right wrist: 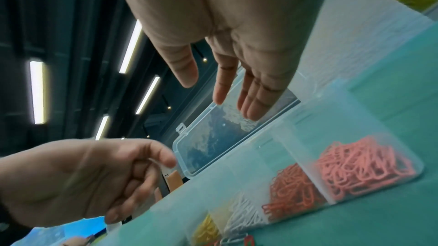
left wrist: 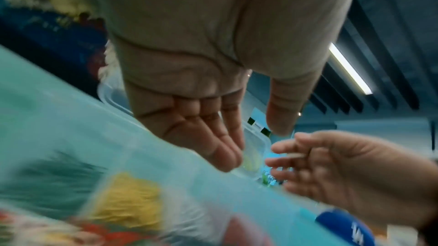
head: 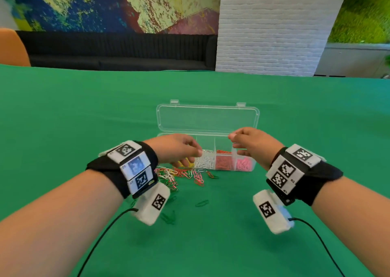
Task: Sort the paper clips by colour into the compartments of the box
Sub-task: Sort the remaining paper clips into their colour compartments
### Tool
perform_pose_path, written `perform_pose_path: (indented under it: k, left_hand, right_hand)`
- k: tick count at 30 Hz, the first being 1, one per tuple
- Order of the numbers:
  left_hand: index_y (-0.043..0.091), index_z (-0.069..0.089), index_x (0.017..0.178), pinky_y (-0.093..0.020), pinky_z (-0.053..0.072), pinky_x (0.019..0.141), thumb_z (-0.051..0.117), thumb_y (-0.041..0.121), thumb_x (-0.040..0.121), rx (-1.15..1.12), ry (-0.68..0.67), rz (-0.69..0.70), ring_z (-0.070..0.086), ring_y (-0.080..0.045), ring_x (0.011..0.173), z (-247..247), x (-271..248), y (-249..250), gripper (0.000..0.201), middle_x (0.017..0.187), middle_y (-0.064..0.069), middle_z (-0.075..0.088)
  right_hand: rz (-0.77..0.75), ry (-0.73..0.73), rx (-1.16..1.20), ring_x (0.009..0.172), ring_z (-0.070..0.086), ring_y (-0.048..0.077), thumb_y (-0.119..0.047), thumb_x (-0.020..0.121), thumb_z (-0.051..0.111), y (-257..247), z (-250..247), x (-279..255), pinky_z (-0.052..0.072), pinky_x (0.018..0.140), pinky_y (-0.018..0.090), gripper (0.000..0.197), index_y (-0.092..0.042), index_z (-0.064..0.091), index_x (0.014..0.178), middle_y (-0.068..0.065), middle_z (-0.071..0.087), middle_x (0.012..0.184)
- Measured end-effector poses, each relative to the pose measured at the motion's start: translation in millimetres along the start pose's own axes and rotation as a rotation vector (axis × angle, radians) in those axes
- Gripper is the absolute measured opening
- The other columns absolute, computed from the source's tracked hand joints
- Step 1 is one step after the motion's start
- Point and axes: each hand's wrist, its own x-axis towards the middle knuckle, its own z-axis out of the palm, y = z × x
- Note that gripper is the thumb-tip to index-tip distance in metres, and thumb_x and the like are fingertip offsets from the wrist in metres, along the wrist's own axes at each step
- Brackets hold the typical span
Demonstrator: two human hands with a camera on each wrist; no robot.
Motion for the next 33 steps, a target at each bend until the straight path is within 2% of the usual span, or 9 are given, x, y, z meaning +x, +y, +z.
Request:
perform_pose_path:
  k: [1, 4, 7, 10, 15, 19, 24, 27, 33]
  left_hand:
    - [0.024, 0.059, 0.098, -0.018, 0.042, 0.056, 0.058, 0.024, 0.091, 0.122, -0.018, 0.013, 0.054, -0.005, 0.063, -2, -11, -9, 0.007, 0.079, 0.007, 0.059]
    - [0.028, 0.062, 0.1, -0.018, 0.037, 0.055, 0.063, 0.02, 0.085, 0.396, -0.096, 0.001, 0.046, -0.003, 0.055, -1, -38, -32, 0.017, 0.071, 0.012, 0.052]
    - [0.032, 0.062, 0.1, -0.018, 0.039, 0.058, 0.06, 0.013, 0.082, 0.546, -0.17, -0.018, 0.046, -0.003, 0.058, 5, -55, -50, 0.026, 0.073, 0.012, 0.053]
    - [0.032, 0.06, 0.106, -0.017, 0.041, 0.057, 0.062, 0.01, 0.08, 0.594, -0.206, 0.008, 0.051, -0.006, 0.066, 10, -61, -62, 0.034, 0.082, 0.011, 0.058]
    - [0.034, 0.056, 0.118, -0.024, 0.045, 0.071, 0.068, 0.017, 0.08, 0.625, -0.204, 0.054, 0.054, -0.01, 0.08, 18, -65, -72, 0.043, 0.093, 0.01, 0.052]
    - [0.038, 0.057, 0.119, -0.022, 0.043, 0.074, 0.07, 0.027, 0.081, 0.629, -0.222, 0.104, 0.054, -0.01, 0.083, 19, -65, -73, 0.042, 0.097, 0.01, 0.054]
    - [0.032, 0.063, 0.114, -0.021, 0.041, 0.072, 0.071, 0.028, 0.081, 0.656, -0.228, 0.18, 0.053, -0.009, 0.081, 22, -59, -70, 0.034, 0.103, 0.005, 0.062]
    - [0.029, 0.064, 0.112, -0.022, 0.04, 0.071, 0.071, 0.029, 0.081, 0.675, -0.22, 0.196, 0.055, -0.012, 0.085, 24, -56, -67, 0.031, 0.104, 0.002, 0.063]
    - [0.023, 0.065, 0.11, -0.022, 0.037, 0.072, 0.069, 0.03, 0.083, 0.755, -0.173, 0.265, 0.054, -0.017, 0.095, 29, -54, -66, 0.029, 0.111, 0.0, 0.052]
  right_hand:
    - [-0.036, -0.028, -0.051, 0.091, 0.061, 0.017, -0.025, 0.093, 0.053, -2, 4, -6, 0.052, 0.087, 0.034, 0.007, -0.021, 0.057, 0.088, 0.0, 0.062, 0.093]
    - [-0.122, -0.231, -0.259, 0.067, 0.056, 0.005, -0.013, 0.09, 0.057, -3, 22, -24, 0.05, 0.066, 0.021, 0.015, -0.024, 0.057, 0.08, -0.008, 0.06, 0.075]
    - [-0.17, -0.378, -0.541, 0.058, 0.049, -0.002, -0.012, 0.087, 0.06, 0, 44, -36, 0.043, 0.057, 0.008, 0.011, -0.022, 0.06, 0.086, -0.013, 0.054, 0.069]
    - [-0.199, -0.407, -0.737, 0.073, 0.054, 0.007, -0.014, 0.084, 0.063, 6, 62, -38, 0.042, 0.068, 0.014, 0.014, -0.026, 0.058, 0.09, -0.009, 0.057, 0.081]
    - [-0.178, -0.432, -0.864, 0.085, 0.051, 0.011, -0.019, 0.083, 0.065, 5, 80, -36, 0.038, 0.075, 0.019, 0.023, -0.021, 0.061, 0.106, -0.008, 0.054, 0.094]
    - [-0.214, -0.43, -0.896, 0.084, 0.049, 0.012, -0.023, 0.084, 0.065, 5, 86, -35, 0.036, 0.075, 0.02, 0.022, -0.019, 0.06, 0.105, -0.011, 0.048, 0.084]
    - [-0.265, -0.467, -0.89, 0.077, 0.051, 0.012, -0.019, 0.086, 0.06, 5, 88, -36, 0.038, 0.064, 0.017, 0.007, -0.023, 0.054, 0.088, -0.011, 0.05, 0.076]
    - [-0.276, -0.455, -0.915, 0.077, 0.052, 0.013, -0.018, 0.086, 0.056, 4, 90, -37, 0.04, 0.07, 0.021, 0.008, -0.019, 0.06, 0.093, -0.007, 0.054, 0.08]
    - [-0.287, -0.436, -0.922, 0.079, 0.052, 0.015, -0.015, 0.087, 0.049, 4, 88, -38, 0.042, 0.072, 0.022, 0.018, -0.011, 0.064, 0.098, -0.001, 0.057, 0.087]
